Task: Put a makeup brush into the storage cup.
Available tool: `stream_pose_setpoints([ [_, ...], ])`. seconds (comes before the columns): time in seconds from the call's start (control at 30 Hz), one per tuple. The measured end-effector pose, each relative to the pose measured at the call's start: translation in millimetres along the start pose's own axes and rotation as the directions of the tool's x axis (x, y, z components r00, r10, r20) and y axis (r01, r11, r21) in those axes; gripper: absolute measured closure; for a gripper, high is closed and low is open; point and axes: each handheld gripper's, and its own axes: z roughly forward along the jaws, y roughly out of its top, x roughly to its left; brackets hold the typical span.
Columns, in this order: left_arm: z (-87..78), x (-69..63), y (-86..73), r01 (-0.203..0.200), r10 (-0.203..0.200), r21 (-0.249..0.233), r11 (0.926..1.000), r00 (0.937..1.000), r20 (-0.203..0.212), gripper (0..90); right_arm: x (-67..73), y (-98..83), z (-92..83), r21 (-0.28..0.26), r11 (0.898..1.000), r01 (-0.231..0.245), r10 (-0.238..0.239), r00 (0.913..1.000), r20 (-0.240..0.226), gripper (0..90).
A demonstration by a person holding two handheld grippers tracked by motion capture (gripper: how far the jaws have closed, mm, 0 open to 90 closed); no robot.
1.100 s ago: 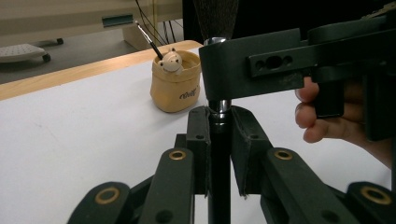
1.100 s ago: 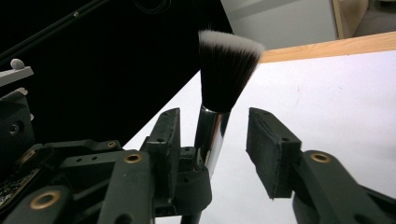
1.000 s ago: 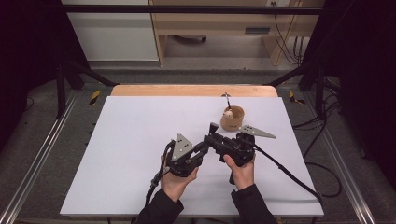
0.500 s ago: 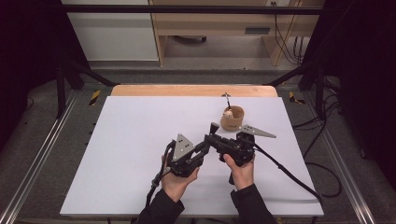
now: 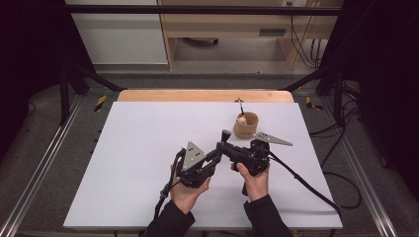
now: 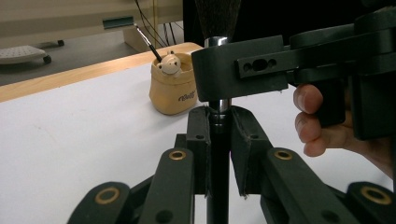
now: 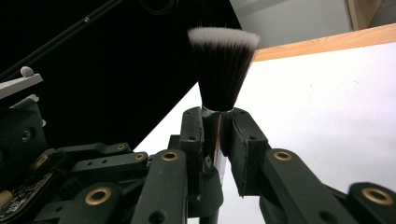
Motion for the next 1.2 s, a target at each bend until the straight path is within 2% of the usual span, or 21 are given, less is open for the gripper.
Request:
stream_pose_setpoints([
  [0.3,0.4,2.6,-0.3,-0.012,0.012,0.003,0.9999,0.9997,0.023,76.9,0.1,-0.2,-0.4,0.0,1.0,0.002,-0.002,1.0,0.0,77.2],
  [0.6,-4.7,9.6,-0.3,-0.026,0.026,-0.002,0.9997,0.9982,0.054,60.6,0.2,3.6,-4.8,-0.026,0.999,0.031,-0.03,0.9991,0.029,77.2],
  [0.9,-14.2,21.4,0.2,-0.055,0.053,0.015,0.9984,0.9947,0.088,44.1,-2.3,10.1,-11.3,-0.036,0.995,0.091,-0.088,0.994,0.065,77.2],
  [0.97,-16.6,25.4,-0.2,-0.053,0.05,0.023,0.9983,0.9938,0.099,40.9,-2.6,11.3,-12.5,-0.039,0.995,0.096,-0.093,0.9932,0.07,77.2],
  [1.2,-23.4,38.4,-2.9,-0.043,0.04,0.031,0.9986,0.9943,0.099,32.1,-4.4,14.9,-15.8,-0.037,0.99,0.134,-0.13,0.9876,0.088,77.2],
])
